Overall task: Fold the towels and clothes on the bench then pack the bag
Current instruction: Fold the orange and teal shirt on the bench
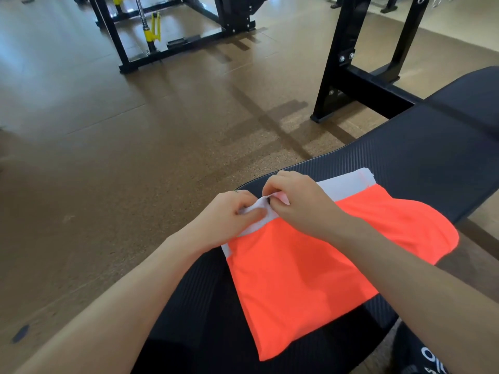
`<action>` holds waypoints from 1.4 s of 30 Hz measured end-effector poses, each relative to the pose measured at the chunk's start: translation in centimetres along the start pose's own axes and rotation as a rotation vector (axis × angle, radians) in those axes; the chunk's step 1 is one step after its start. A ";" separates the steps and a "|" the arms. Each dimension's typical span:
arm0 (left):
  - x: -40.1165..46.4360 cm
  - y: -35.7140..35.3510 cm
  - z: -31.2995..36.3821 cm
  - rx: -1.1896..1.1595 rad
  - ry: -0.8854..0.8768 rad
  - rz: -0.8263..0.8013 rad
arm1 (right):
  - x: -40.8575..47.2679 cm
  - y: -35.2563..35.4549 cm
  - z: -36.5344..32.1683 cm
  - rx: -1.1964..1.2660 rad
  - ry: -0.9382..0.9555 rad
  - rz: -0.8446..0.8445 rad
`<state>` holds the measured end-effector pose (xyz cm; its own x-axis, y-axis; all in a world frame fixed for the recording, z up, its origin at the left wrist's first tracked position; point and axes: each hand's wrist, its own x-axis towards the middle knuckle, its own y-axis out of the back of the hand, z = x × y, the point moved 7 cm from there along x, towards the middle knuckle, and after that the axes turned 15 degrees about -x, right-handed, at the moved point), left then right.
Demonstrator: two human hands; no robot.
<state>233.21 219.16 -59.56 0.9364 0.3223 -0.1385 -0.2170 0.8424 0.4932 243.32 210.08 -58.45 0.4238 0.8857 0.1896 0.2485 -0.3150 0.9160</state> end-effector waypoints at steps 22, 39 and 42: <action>-3.6 0.1 -2.3 0.505 0.311 0.161 | -7.4 -5.7 -2.4 -0.385 0.022 -0.273; -8.5 -2.9 -3.8 -0.850 0.603 0.504 | -10.2 -5.4 -3.4 -0.334 0.083 -0.292; -9.9 -3.1 -3.5 -0.973 0.652 0.552 | -11.4 -5.2 -4.4 -0.251 0.098 -0.313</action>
<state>223.68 214.89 -62.73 0.4129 0.6440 -0.6440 -0.8972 0.4090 -0.1663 233.38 203.14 -63.87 0.2735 0.9576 -0.0902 0.1271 0.0570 0.9902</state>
